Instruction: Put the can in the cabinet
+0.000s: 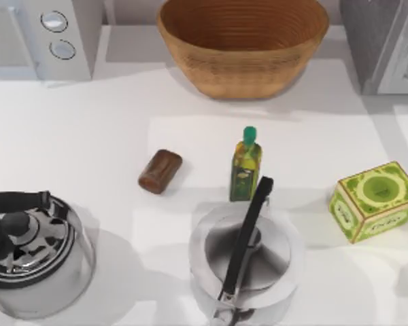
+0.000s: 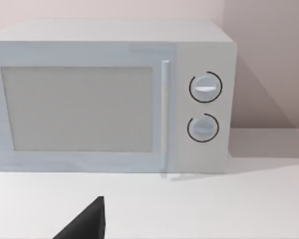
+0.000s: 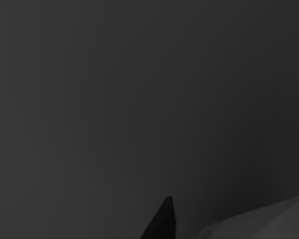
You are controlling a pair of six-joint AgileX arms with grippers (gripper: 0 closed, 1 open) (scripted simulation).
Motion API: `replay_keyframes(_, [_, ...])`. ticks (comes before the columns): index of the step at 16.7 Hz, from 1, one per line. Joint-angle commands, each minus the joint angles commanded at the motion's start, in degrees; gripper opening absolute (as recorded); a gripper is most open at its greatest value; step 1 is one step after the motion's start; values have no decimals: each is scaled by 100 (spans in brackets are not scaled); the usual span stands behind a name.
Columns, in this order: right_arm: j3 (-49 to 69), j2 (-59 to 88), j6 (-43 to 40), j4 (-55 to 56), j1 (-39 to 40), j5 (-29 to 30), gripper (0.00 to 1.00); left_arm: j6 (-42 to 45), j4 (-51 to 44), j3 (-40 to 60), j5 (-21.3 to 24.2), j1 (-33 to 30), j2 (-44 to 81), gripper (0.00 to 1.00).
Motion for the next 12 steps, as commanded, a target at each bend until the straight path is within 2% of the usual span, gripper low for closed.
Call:
replay_keyframes(8, [0,0,0,0,0,0,98,0,0,0,0,0,0,100])
replay_keyframes(12, [0,0,0,0,0,0,100,0,0,0,0,0,0,100])
